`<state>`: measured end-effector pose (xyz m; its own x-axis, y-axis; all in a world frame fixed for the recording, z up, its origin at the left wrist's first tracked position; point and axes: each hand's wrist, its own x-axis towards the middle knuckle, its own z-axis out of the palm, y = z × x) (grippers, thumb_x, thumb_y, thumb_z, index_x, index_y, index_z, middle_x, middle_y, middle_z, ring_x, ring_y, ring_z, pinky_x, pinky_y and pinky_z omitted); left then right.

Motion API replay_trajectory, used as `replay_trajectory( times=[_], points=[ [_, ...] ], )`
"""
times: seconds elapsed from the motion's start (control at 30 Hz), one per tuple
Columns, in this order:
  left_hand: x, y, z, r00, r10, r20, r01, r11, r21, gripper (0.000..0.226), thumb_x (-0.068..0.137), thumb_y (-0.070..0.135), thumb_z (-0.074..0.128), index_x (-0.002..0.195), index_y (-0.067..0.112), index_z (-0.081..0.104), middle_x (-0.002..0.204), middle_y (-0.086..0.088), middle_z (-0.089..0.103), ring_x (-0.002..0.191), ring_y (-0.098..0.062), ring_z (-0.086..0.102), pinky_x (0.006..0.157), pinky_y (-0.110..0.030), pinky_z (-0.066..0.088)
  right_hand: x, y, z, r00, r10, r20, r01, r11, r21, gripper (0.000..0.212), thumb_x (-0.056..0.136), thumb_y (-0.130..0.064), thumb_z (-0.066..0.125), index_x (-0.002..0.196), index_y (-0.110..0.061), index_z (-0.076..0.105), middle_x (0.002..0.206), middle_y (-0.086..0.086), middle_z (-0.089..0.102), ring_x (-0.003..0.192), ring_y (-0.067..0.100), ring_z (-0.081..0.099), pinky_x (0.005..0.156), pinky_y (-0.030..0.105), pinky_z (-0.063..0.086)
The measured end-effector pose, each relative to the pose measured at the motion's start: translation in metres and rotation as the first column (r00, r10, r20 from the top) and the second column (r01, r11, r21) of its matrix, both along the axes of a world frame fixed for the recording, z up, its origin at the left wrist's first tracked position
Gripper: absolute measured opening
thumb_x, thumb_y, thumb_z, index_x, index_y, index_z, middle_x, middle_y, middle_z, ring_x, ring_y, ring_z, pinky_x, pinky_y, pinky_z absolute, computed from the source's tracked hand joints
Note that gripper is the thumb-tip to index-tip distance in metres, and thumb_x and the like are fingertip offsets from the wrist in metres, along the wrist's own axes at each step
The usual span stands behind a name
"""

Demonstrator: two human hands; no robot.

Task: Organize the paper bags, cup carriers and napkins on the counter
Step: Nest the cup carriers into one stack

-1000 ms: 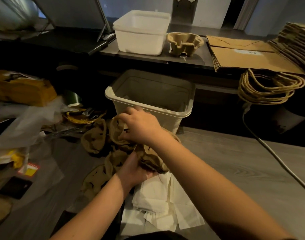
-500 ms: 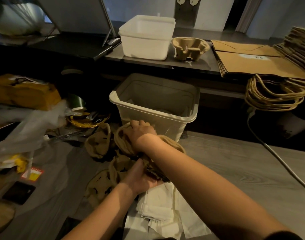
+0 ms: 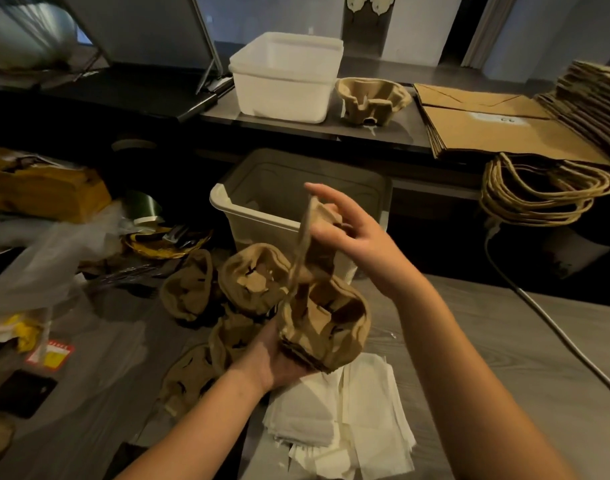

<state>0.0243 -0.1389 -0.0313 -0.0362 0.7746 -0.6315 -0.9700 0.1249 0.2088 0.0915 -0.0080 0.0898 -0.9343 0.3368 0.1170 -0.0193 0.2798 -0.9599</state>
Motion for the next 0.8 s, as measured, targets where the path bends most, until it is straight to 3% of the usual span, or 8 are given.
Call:
replay_trajectory(
  times=[0.07,0.17,0.27,0.4,0.5,0.6,0.7,0.8],
  points=[
    [-0.002,-0.001,-0.005,0.997,0.071,0.023,-0.070,0.997,-0.027,0.051,0.085,0.046,0.054,0.111,0.003,0.065,0.107,-0.024,0.066,0.106,-0.038,0.057,0.081,-0.050,0.053,0.012,0.009,-0.012,0.997,0.059,-0.046,-0.065,0.988,-0.138,0.054,0.070,-0.056,0.066,0.121,-0.050,0.047,0.117,-0.010,0.055,0.109,0.014,0.057,0.088,0.029,0.049],
    [-0.005,-0.004,-0.009,0.996,0.090,0.010,-0.090,0.995,0.045,0.049,0.083,0.041,0.052,0.112,0.004,0.064,0.110,-0.022,0.066,0.101,-0.036,0.061,0.077,-0.055,0.051,0.027,0.014,-0.029,0.994,0.103,-0.024,-0.105,0.980,-0.171,0.066,0.064,-0.064,0.070,0.120,-0.039,0.047,0.110,-0.016,0.063,0.103,0.011,0.061,0.082,0.022,0.049],
    [-0.001,-0.008,0.000,0.998,0.036,0.054,-0.043,0.989,0.144,0.046,0.068,0.035,0.066,0.092,-0.004,0.072,0.102,-0.024,0.067,0.085,-0.039,0.068,0.074,-0.055,0.051,0.036,0.018,-0.042,0.993,0.117,0.002,-0.115,0.973,-0.201,0.062,0.065,-0.059,0.073,0.118,-0.035,0.052,0.114,-0.015,0.061,0.110,0.016,0.059,0.085,0.026,0.050],
    [0.003,-0.011,0.005,0.997,-0.005,0.077,-0.013,0.972,0.233,0.068,0.035,0.015,0.095,0.094,-0.006,0.072,0.106,-0.026,0.066,0.088,-0.042,0.067,0.075,-0.054,0.052,0.047,0.023,-0.047,0.997,0.079,0.009,-0.075,0.975,-0.207,0.051,0.072,-0.047,0.069,0.120,-0.036,0.057,0.126,-0.012,0.057,0.120,0.011,0.052,0.092,0.024,0.048],
    [0.007,-0.008,0.009,0.996,0.040,0.084,-0.051,0.990,0.133,0.052,0.058,0.029,0.080,0.093,-0.008,0.069,0.099,-0.029,0.066,0.078,-0.044,0.067,0.065,-0.056,0.053,0.053,0.029,-0.050,0.996,-0.064,0.069,0.074,0.985,-0.159,0.028,0.089,-0.024,0.054,0.114,-0.034,0.063,0.121,-0.002,0.060,0.114,0.010,0.055,0.093,0.023,0.048],
    [0.008,-0.003,0.006,0.988,0.134,0.079,-0.140,0.988,0.071,0.048,0.072,0.036,0.056,0.093,-0.007,0.064,0.092,-0.030,0.067,0.070,-0.044,0.068,0.055,-0.055,0.054,0.053,0.028,-0.048,0.981,-0.160,0.109,0.173,0.978,-0.121,0.032,0.099,-0.015,0.039,0.103,-0.030,0.067,0.101,-0.006,0.067,0.095,0.007,0.061,0.078,0.015,0.050],
    [0.012,-0.002,0.010,0.991,0.137,0.011,-0.137,0.986,0.097,0.047,0.080,0.039,0.053,0.098,-0.003,0.063,0.091,-0.028,0.068,0.071,-0.041,0.069,0.053,-0.050,0.056,0.052,0.027,-0.043,0.974,-0.185,0.130,0.190,0.981,-0.023,0.015,0.091,-0.024,0.055,0.099,-0.032,0.065,0.094,-0.009,0.063,0.083,-0.002,0.061,0.068,0.010,0.049],
    [0.015,-0.001,0.016,0.994,0.095,-0.052,-0.089,0.989,0.117,0.047,0.070,0.039,0.069,0.092,-0.003,0.068,0.086,-0.026,0.069,0.068,-0.039,0.069,0.050,-0.048,0.056,0.050,0.030,-0.044,0.958,-0.231,0.169,0.212,0.969,0.126,0.028,0.086,-0.016,0.065,0.098,-0.039,0.058,0.102,-0.006,0.057,0.093,0.007,0.059,0.072,0.019,0.054]
  ],
)
